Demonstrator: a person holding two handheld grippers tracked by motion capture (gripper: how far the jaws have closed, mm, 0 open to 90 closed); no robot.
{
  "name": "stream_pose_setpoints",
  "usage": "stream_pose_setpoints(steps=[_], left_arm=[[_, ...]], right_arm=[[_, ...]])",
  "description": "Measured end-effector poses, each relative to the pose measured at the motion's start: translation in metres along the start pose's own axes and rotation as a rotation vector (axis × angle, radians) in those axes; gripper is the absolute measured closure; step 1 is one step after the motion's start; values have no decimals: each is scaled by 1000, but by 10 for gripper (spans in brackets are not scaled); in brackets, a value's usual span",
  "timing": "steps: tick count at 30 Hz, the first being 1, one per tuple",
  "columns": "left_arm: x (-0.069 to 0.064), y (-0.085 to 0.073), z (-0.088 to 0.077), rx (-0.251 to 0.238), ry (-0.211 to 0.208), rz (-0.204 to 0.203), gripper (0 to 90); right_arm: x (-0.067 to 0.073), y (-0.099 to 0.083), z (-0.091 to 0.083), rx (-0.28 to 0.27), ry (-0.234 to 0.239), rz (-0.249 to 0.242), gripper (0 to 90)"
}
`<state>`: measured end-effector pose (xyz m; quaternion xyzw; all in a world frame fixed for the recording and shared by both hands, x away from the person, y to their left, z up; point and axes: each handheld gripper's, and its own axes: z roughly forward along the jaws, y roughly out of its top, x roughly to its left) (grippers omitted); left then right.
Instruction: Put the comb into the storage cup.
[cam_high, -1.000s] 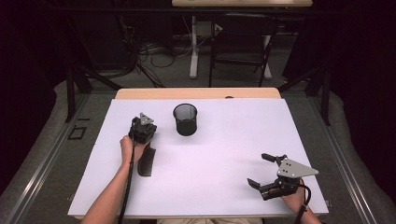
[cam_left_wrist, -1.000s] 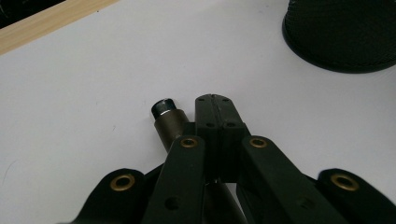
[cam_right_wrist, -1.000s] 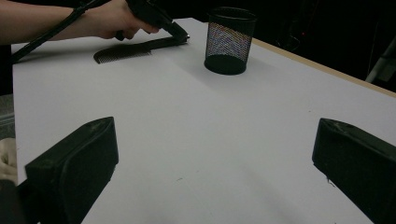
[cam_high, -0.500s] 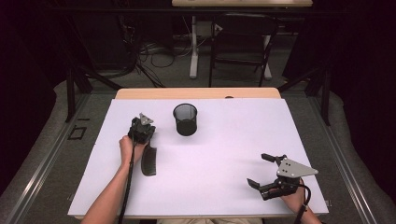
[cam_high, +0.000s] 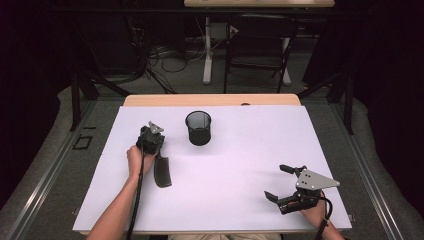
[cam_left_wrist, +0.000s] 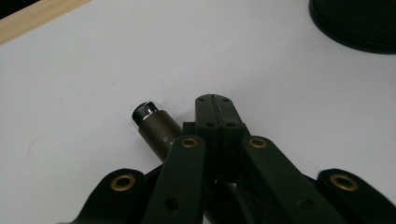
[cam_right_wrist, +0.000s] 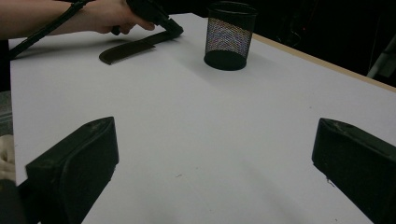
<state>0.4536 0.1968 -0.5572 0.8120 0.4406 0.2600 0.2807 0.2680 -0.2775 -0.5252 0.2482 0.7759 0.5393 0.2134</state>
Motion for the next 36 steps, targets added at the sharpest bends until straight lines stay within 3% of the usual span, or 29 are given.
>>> stream_pose_setpoints(steps=[5,18,36], left_arm=[[1,-1,-1,9,25,-18,900],[3,-5,-6,30,42,-36,900],[7,-12,-10,57,39,-46,900]], right_arm=[[0,0,0,1,1,-2,2],[0,0,2,5,8,-7,2],[0,0,1,10,7,-11,2]])
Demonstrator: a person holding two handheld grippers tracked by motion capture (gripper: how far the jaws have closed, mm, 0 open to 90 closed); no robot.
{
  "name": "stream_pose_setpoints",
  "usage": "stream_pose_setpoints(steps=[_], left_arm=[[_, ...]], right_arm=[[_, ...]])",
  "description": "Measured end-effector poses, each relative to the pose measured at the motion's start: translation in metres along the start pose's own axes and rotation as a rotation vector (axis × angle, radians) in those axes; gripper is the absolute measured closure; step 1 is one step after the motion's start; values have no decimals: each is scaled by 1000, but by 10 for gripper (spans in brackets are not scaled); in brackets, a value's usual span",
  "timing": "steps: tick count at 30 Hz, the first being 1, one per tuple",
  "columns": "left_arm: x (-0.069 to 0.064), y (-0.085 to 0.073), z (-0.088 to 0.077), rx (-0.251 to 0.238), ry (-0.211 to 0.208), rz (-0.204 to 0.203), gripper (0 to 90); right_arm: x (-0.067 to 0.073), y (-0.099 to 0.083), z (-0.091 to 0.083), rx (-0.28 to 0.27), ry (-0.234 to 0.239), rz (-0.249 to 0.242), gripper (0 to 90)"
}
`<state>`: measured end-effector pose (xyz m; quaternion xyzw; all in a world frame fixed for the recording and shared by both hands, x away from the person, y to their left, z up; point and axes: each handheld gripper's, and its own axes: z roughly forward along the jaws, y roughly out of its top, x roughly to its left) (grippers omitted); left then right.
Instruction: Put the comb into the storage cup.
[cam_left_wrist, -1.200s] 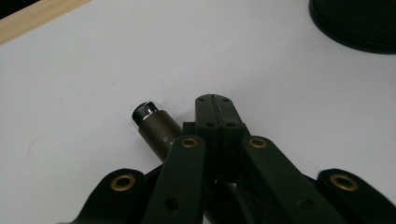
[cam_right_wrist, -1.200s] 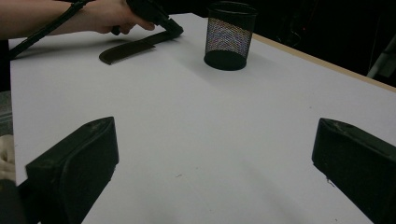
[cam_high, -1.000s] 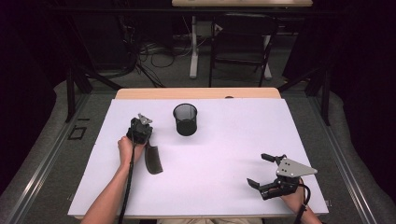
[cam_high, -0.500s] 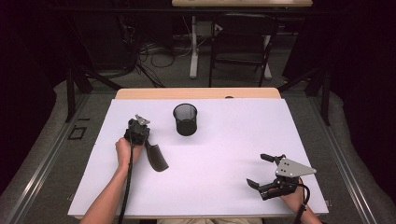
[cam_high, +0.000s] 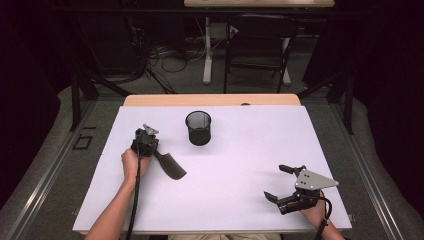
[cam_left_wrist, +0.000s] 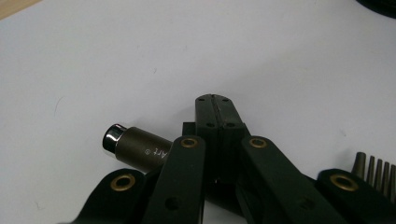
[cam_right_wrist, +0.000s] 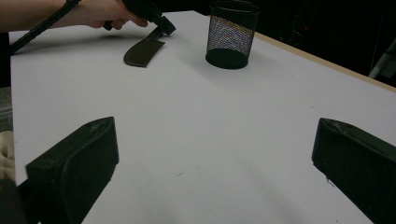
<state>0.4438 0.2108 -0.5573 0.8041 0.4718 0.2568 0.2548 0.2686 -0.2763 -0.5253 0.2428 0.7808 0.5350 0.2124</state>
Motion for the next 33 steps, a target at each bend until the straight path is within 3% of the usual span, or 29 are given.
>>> stream_pose_setpoints(steps=[25,33], left_arm=[[4,-10,-12,44,-12,-9,900],[6,-12,-12,48,2,-3,900]], right_arm=[[0,0,0,-2,7,3,2],[0,0,1,-2,7,0,2]])
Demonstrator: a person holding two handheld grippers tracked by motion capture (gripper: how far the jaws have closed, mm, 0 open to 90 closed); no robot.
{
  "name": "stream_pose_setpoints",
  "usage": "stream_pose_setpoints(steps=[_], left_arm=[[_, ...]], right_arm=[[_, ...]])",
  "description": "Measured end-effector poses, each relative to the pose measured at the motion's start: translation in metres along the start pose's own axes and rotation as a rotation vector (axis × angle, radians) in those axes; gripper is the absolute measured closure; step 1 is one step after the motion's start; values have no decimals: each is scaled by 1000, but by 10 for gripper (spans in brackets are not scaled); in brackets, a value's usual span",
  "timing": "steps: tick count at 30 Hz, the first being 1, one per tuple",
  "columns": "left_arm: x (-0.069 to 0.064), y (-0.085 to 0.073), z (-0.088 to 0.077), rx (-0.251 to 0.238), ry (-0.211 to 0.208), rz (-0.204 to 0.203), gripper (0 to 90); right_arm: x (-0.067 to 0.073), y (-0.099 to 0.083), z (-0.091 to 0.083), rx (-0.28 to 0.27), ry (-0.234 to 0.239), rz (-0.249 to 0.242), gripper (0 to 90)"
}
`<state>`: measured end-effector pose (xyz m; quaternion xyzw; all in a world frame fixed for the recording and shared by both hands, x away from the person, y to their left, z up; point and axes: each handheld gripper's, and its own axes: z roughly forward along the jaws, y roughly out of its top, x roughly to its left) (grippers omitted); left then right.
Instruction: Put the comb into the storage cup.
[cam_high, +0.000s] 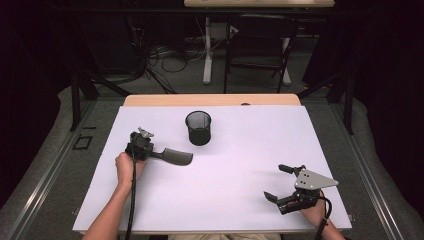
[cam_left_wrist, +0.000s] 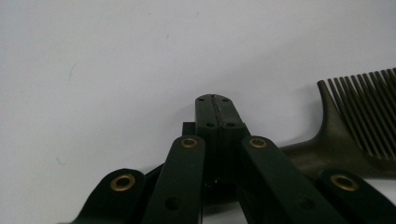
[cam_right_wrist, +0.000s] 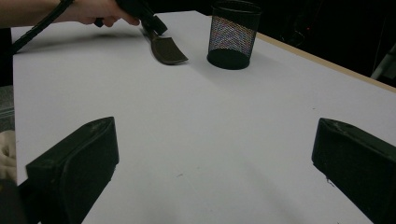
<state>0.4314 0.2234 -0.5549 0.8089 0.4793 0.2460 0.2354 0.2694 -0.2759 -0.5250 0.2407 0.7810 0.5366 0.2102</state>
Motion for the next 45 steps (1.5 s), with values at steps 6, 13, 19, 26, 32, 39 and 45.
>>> stream_pose_setpoints(steps=[6,13,19,26,32,39,45], left_arm=[[2,-2,-3,12,-5,-7,900],[5,-5,-7,27,-19,-17,900],[6,-7,-10,36,-28,-22,900],[6,-9,-13,44,-35,-27,900],[7,-12,-16,50,-47,-34,900],[8,-15,-21,47,-55,-36,899],[10,-14,-26,15,-60,-44,762]], right_arm=[[0,0,0,2,1,0,2],[0,0,0,2,1,-4,3],[0,0,1,-1,4,-2,2],[-1,0,1,2,7,-3,3],[-1,0,2,2,7,-4,3],[0,0,2,7,10,1,3],[-1,0,2,4,7,-2,3]])
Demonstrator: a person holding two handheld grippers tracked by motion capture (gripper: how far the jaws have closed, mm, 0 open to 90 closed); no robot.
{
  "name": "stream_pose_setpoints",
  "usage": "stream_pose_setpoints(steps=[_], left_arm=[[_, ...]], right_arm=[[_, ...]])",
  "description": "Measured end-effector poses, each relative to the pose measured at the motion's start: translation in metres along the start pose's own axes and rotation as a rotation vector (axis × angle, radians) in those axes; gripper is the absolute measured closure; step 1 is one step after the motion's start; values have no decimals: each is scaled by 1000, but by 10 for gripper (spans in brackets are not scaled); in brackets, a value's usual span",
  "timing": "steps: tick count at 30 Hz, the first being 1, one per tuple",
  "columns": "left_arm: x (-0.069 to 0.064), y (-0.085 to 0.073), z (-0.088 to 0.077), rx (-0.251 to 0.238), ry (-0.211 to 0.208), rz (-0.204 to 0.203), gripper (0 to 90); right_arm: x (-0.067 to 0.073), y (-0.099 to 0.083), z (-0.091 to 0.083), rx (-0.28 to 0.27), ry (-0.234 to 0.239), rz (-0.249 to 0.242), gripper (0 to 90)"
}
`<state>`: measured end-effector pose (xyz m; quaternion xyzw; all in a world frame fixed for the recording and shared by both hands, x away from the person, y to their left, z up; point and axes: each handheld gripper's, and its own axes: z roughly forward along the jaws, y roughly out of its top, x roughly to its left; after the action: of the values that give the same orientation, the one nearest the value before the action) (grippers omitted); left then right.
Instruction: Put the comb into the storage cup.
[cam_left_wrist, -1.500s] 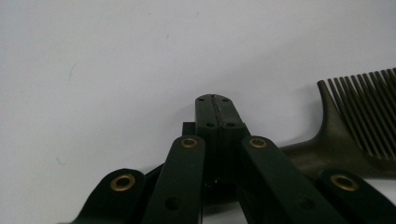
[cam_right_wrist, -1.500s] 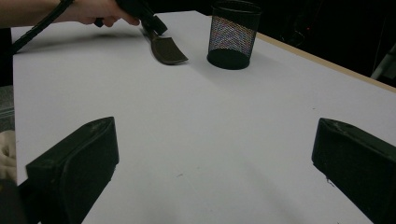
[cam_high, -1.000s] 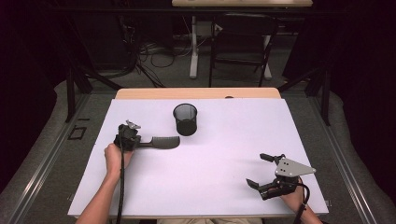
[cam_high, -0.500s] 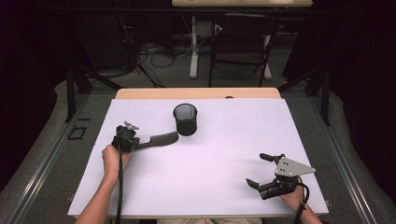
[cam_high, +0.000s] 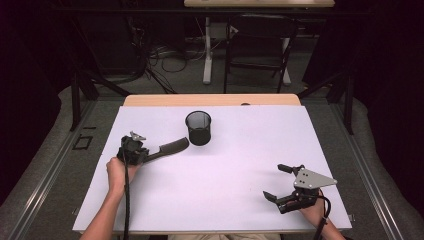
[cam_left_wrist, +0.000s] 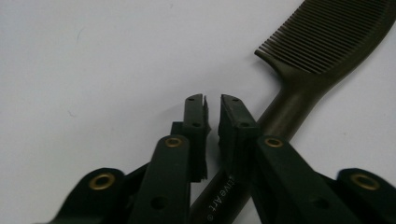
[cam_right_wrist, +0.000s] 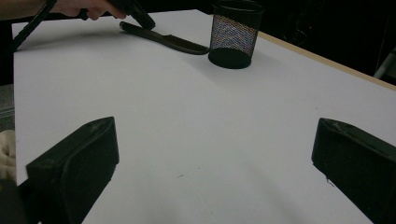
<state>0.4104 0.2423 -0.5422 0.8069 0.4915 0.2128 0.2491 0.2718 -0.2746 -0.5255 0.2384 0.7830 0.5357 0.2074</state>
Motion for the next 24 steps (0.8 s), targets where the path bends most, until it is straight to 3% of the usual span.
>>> stream_pose_setpoints(steps=[4,10,11,24], left_arm=[[5,3,-9,-43,3,-8,609],[12,3,-15,-86,-29,-8,499],[13,3,-15,-85,-32,-7,434],[13,6,-15,-89,-111,52,201]], right_arm=[[0,0,0,-2,-1,0,3],[-1,0,1,1,-2,2,3],[0,0,0,0,-2,1,3],[-1,-1,1,-2,2,6,3]])
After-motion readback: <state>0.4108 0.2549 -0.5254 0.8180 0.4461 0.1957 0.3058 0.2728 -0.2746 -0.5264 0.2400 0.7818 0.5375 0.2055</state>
